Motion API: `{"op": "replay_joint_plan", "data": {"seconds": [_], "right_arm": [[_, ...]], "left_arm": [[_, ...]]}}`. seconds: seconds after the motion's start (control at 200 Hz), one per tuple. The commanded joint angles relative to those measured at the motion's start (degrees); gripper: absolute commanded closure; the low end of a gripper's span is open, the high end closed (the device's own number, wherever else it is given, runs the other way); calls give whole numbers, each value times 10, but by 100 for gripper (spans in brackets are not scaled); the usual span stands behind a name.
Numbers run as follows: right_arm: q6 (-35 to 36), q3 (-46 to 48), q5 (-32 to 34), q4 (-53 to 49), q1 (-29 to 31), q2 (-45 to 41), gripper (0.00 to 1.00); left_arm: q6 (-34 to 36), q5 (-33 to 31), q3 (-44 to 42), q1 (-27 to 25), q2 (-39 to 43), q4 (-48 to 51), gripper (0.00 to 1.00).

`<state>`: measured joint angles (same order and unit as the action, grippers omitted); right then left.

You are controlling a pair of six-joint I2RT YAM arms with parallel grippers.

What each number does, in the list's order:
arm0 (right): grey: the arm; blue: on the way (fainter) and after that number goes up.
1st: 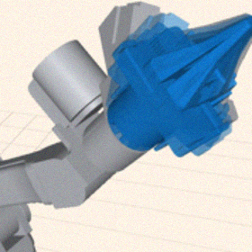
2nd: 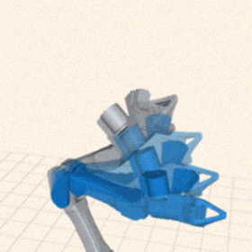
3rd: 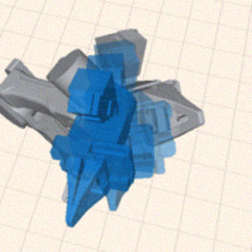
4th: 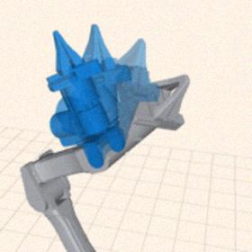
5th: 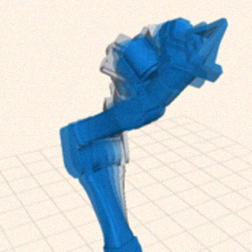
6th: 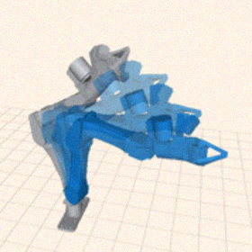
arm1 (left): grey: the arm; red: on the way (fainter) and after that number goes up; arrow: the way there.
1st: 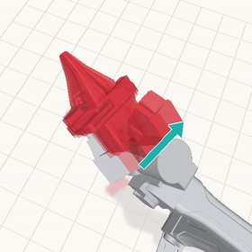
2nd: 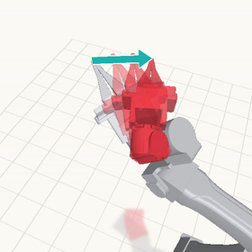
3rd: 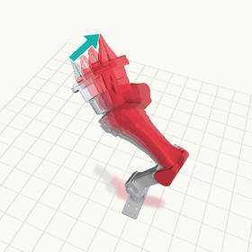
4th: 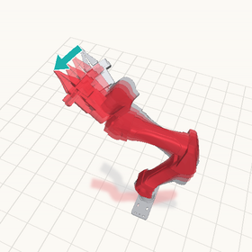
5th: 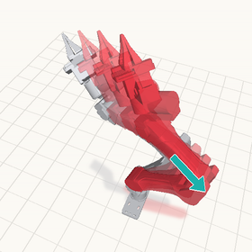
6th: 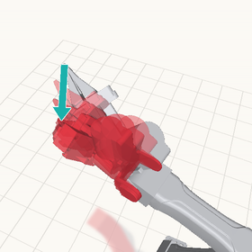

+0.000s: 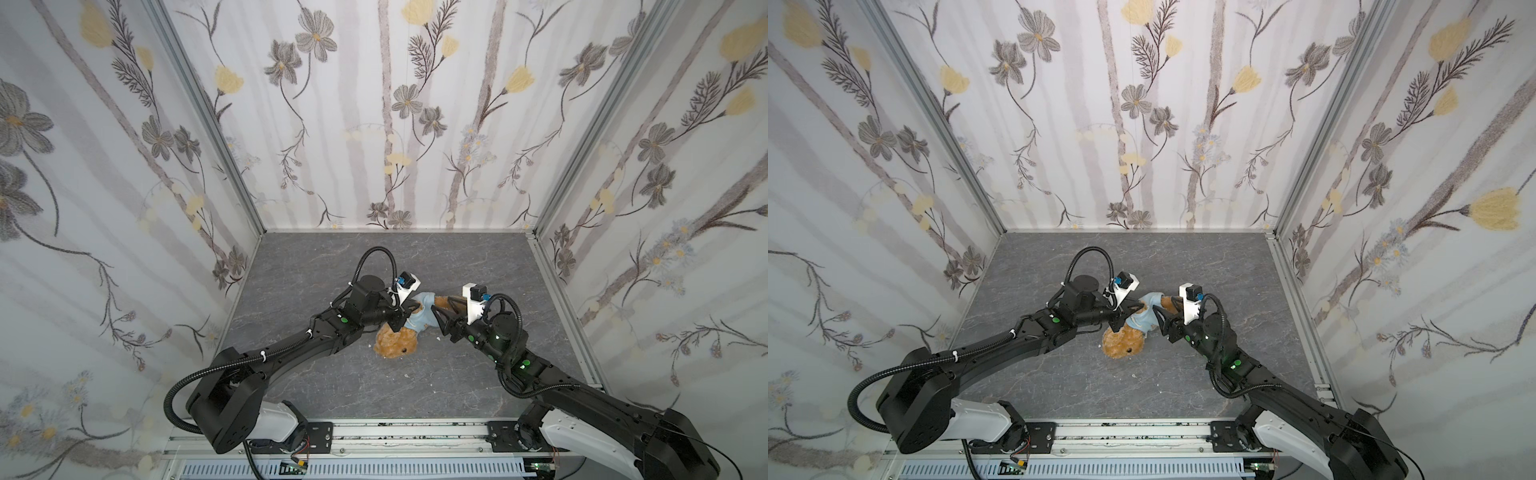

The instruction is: Dress the teddy bear

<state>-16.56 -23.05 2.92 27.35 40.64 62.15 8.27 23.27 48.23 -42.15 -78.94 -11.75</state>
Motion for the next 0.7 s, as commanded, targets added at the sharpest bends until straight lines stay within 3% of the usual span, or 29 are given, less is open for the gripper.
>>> {"op": "replay_joint_plan", "data": {"seconds": [0.0,0.19,0.365,0.495,0.694], "right_arm": [[59,-17,93,-99,-11,-10,26],[40,-28,19,-119,-64,28,9],[26,-35,-73,-104,-90,98,10],[-11,-9,-139,-48,-91,129,24],[-36,27,-171,14,-91,151,64]], "left_arm": [[30,26,-2,1,10,-29,100],[59,50,0,1,3,-26,100],[63,57,0,0,-11,-25,100],[59,58,2,-2,-20,-26,100],[58,51,-2,-3,-19,-26,100]]}}
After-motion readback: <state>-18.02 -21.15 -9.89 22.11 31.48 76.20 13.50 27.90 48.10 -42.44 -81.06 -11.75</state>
